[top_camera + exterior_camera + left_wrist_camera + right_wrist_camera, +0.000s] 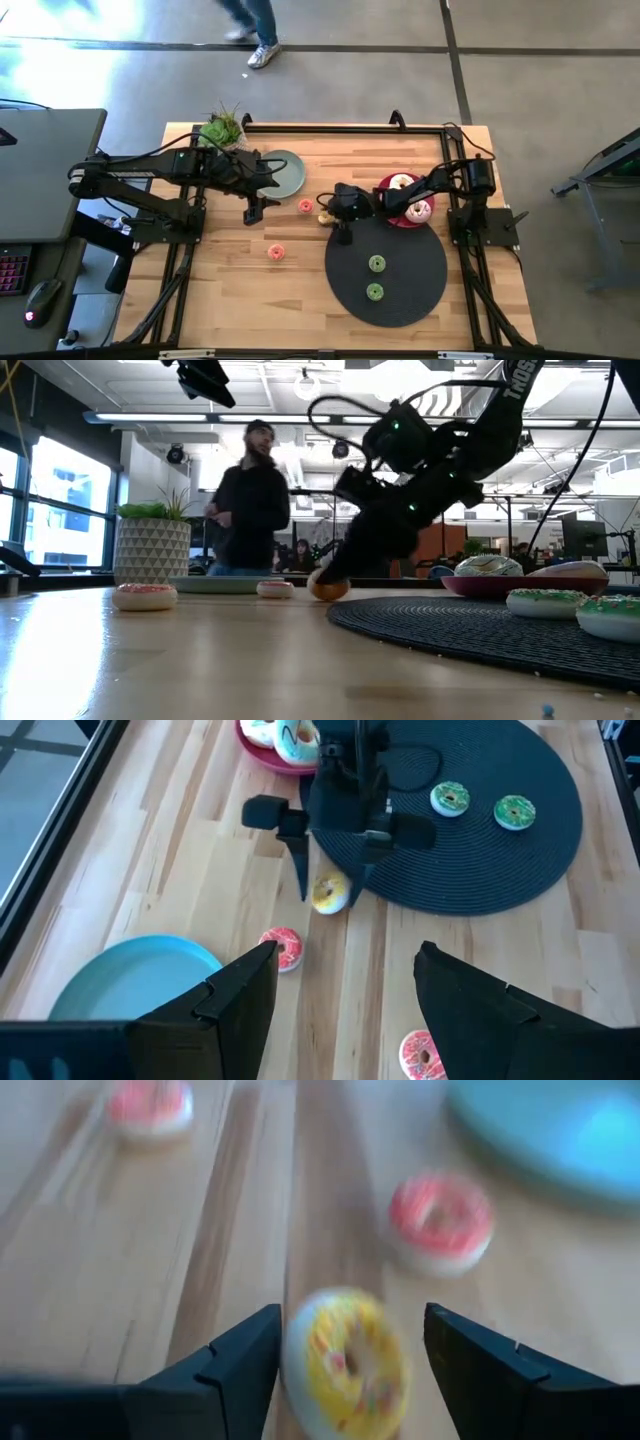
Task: Pick & Place donuts
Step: Put the small yellow donut on the gray plate
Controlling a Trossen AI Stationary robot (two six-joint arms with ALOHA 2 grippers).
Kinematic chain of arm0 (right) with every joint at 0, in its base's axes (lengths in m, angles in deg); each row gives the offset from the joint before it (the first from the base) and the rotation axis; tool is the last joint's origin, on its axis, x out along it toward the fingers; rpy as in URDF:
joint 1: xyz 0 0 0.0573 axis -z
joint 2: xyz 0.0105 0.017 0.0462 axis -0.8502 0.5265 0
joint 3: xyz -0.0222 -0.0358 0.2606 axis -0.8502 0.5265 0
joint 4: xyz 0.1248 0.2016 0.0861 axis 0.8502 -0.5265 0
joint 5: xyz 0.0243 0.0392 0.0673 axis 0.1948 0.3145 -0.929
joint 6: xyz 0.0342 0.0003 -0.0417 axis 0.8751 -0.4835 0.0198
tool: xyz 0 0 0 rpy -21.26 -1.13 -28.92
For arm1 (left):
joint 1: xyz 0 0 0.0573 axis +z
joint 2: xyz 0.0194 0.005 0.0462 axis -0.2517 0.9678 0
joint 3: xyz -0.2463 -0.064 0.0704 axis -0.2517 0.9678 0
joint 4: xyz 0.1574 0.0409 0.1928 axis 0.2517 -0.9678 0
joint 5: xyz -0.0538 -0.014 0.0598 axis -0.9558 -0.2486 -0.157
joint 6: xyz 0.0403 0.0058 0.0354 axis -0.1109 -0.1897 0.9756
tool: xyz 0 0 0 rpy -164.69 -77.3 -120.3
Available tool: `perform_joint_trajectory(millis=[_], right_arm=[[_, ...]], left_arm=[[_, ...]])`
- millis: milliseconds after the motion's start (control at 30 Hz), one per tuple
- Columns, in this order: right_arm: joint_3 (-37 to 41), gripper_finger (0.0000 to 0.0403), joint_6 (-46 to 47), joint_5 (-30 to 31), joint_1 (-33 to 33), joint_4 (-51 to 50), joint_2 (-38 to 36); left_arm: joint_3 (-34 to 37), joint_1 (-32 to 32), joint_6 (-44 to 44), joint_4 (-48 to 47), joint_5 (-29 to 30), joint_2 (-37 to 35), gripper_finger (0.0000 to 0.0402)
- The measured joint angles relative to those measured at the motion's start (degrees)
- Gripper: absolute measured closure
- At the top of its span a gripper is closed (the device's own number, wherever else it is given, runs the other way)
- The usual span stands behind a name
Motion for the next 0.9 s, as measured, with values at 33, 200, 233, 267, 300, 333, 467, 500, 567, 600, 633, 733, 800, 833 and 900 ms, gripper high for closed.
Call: perform_joint_trajectory(millis=[33, 200, 233, 267, 300, 333, 467, 500, 567, 600, 633, 733, 800, 833, 900], right_arm=[[0.00, 0.0169, -0.23, 0.73, 0.00, 2.22, 0.00], [-0.73, 0.0169, -1.03, 4.69, 0.55, 9.26, -0.03], [-1.40, 0.0169, -0.11, 3.78, 0.90, 7.70, -0.04], [-1.97, 0.0169, 0.56, 2.66, 1.16, 5.57, -0.04], [-2.52, 0.0169, 1.06, 1.83, 1.23, 2.75, -0.04], [-2.94, 0.0169, 0.91, 1.35, 1.26, 0.04, -0.04], [-4.17, 0.0169, -0.95, 0.63, 0.13, -6.92, -0.23], [-4.35, 0.0169, -0.20, -0.27, -0.17, -7.62, -0.28], [-4.48, 0.0169, 1.21, -3.23, -0.68, -8.17, -0.31], [-4.48, 0.0169, 1.41, -4.61, -0.90, -8.15, -0.31], [-4.48, 0.0169, 1.36, -5.04, -1.15, -8.13, -0.29], [-4.52, 0.0169, 1.49, -3.30, -1.33, -7.88, 0.18], [-4.52, 0.0169, 1.52, -2.96, -1.22, -8.07, 1.07], [-4.52, 0.0169, 1.50, -2.45, -1.07, -8.09, 1.46], [-4.52, 0.0169, 1.43, -0.29, -1.05, -8.08, 2.33]], left_arm=[[0.00, 0.00, -0.11, 0.07, 0.00, -0.01, 0.0174], [0.00, 0.00, -0.28, 0.08, 0.00, -0.01, 0.0174], [0.00, 0.00, -0.45, 0.08, -0.02, 0.00, 0.0174], [0.00, 0.00, -0.66, 0.05, -0.10, 0.00, 0.0174], [0.00, 0.00, -0.94, -0.03, -0.15, 0.00, 0.0174], [0.00, 0.00, -1.29, -0.26, -0.21, 0.00, 0.0174], [0.00, 0.00, -1.71, -1.49, -0.27, 0.00, 0.0174], [0.00, 0.00, -1.71, -1.55, -0.27, 0.00, 0.0174], [0.00, 0.00, -1.71, -1.57, -0.24, 0.00, 0.0174], [0.00, 0.00, -1.71, -1.59, -0.19, 0.00, 0.0174], [0.00, 0.00, -1.71, -1.59, -0.13, 0.00, 0.0174], [0.00, 0.00, -1.71, -1.50, -0.07, 0.00, 0.0174], [0.00, 0.00, -1.71, -1.04, -0.07, 0.00, 0.0174], [0.00, 0.00, -1.71, -0.92, -0.05, 0.00, 0.0174], [0.00, 0.00, -1.71, -0.90, -0.07, 0.00, 0.0174]])
